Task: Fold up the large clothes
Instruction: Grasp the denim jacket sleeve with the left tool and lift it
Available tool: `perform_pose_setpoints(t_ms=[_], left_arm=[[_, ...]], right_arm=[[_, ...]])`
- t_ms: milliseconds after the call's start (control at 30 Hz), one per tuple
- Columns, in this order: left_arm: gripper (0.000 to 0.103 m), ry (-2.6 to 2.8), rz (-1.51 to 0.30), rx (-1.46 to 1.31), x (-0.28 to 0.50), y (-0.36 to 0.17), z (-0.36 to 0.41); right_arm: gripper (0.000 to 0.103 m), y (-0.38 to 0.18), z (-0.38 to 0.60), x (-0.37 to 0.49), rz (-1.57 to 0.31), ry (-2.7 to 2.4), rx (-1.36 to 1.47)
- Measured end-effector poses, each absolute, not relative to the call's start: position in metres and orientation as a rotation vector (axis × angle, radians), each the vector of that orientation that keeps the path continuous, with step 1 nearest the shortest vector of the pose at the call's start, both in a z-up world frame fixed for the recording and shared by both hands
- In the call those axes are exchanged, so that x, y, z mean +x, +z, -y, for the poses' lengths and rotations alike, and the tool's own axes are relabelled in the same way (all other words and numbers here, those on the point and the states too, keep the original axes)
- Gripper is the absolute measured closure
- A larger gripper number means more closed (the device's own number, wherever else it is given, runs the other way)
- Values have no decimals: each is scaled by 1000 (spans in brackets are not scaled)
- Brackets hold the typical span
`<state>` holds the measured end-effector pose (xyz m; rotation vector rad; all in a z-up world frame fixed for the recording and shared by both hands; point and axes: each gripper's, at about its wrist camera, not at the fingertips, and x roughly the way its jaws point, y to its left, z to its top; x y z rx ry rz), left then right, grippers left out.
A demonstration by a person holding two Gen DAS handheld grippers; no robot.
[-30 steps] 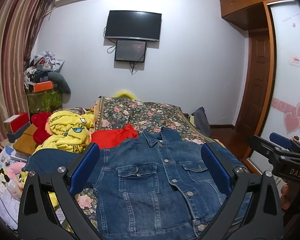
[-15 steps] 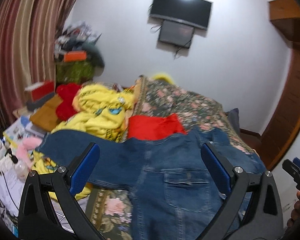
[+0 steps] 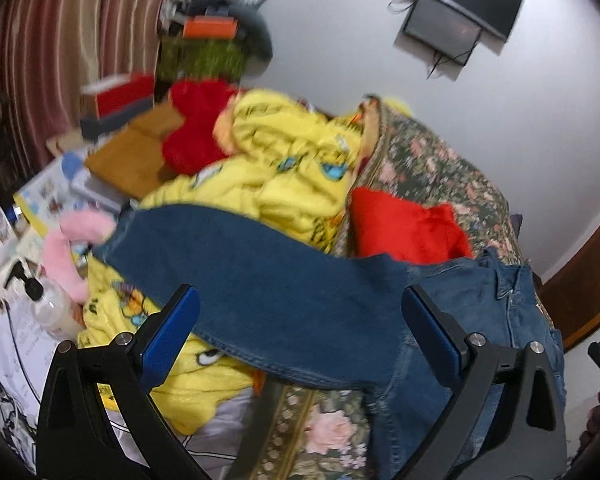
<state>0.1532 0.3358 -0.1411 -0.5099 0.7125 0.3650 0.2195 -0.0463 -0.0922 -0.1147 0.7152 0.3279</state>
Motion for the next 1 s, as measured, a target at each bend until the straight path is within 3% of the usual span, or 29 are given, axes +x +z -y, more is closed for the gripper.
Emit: perform_pose_setpoints(t_ms=[467,600,833,867,1000], left_arm=[[26,404,-946,-741,160,-251,-433],[39,417,-971,-797,166,-271,-450],[44,448,-974,-804,174,-287,-461],[46,455,-971,-803,175,-287,-462],[77,513,-958,-723,177,-273,-459]], right_arm=[[0,-128,22,252,-855,366,-193],[0,-131,20,254,-867,366,-196],[0,-133,20,256,-879,356,-186],[0,-133,20,256,-881,357,-183],[0,-131,20,253,-880,355,-179]])
